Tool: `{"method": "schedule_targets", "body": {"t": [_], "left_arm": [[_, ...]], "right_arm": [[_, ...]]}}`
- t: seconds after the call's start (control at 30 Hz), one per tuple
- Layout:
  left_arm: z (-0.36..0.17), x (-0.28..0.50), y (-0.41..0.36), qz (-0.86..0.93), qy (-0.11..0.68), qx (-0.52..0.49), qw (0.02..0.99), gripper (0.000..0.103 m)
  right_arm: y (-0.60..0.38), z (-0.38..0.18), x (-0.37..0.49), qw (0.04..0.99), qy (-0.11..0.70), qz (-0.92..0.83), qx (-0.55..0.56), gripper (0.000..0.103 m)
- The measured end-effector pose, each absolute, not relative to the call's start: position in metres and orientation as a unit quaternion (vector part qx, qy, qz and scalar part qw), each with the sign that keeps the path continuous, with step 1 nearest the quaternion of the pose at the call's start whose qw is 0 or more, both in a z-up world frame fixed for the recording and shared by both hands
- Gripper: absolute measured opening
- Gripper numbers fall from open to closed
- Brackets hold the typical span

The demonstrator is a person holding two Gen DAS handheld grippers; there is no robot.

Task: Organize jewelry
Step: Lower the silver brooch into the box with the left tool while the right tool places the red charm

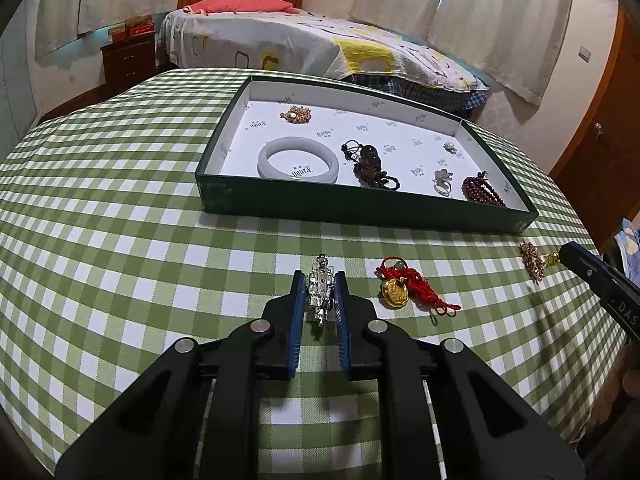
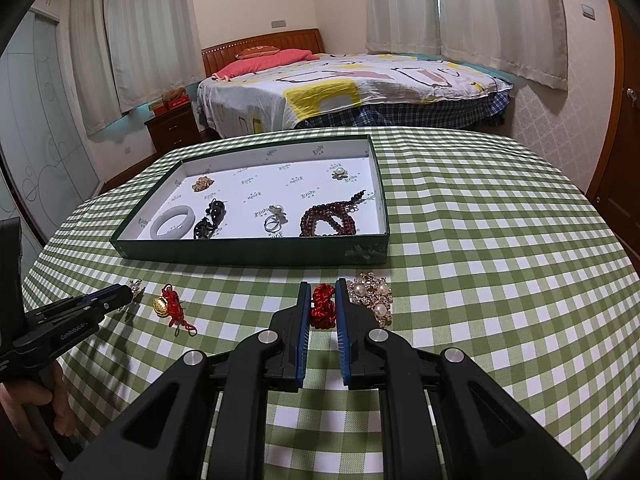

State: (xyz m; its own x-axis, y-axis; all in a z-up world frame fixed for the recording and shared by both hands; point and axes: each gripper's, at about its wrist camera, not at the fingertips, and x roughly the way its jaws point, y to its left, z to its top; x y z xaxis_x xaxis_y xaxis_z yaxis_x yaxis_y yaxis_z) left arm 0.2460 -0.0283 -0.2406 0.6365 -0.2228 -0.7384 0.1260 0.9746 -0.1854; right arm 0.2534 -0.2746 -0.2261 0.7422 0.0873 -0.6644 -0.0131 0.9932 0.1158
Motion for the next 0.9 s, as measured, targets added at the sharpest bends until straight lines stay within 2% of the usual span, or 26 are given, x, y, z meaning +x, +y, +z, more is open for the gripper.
{"method": "schedule_targets", "body": {"t": [0.23,0.53,0.9], "left_arm": [[-0.224,0.243,-0.025,-0.1,0.4,-0.064,0.909,0.015],[-0.171,0.247,-0.023,-0.121,0.344,-0.074,0.928,0.015],[-0.127,0.314,-0.038,-0.14,0.279,-0.065,0.948,0.015]], "right_arm": [[-0.273,-0.216,0.253,0.937,0.345,0.028,0.048,0.013],[-0.268,-0.177,0.267,0.953,0.297,0.04,0.042,0.013],[-0.252,-0.131,0.334,0.972,0.223,0.07,0.035,0.013]]}}
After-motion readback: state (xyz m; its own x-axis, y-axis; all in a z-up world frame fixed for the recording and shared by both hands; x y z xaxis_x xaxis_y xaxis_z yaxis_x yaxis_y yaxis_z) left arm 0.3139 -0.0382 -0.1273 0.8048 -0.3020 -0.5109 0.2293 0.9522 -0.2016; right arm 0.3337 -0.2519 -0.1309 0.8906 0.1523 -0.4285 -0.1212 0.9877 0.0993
